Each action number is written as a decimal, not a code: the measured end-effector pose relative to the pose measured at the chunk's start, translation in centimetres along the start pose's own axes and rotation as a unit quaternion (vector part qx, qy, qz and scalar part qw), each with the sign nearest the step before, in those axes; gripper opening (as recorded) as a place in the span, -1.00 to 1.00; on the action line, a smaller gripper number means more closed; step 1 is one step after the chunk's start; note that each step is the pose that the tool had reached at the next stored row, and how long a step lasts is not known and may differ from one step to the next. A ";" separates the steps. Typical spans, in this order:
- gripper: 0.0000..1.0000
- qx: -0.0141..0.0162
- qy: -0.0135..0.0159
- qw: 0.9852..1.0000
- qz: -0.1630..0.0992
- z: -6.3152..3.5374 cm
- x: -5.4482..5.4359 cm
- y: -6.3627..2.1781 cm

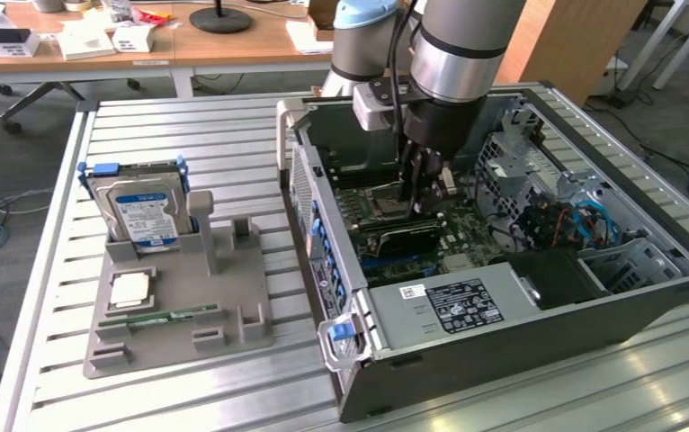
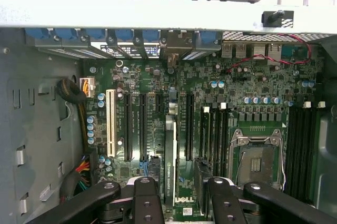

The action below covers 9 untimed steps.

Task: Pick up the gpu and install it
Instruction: 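Press down on the gpu until it lock into place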

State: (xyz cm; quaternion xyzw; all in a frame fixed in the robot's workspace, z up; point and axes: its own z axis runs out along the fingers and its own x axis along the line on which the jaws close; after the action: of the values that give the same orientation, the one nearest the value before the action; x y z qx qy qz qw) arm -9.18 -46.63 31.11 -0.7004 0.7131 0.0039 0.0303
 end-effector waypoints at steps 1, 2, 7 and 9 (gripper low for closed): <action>-0.21 0.000 0.000 1.000 0.000 0.00 0.0 0.00; -0.21 0.000 0.000 1.000 0.000 0.00 0.0 0.00; -0.21 0.000 0.000 1.000 0.000 0.00 0.0 0.00; -0.36 0.000 0.000 1.000 0.000 0.00 0.0 0.00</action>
State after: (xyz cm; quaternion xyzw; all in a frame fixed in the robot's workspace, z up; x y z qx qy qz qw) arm -9.18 -46.63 31.11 -0.7004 0.7131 0.0040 0.0304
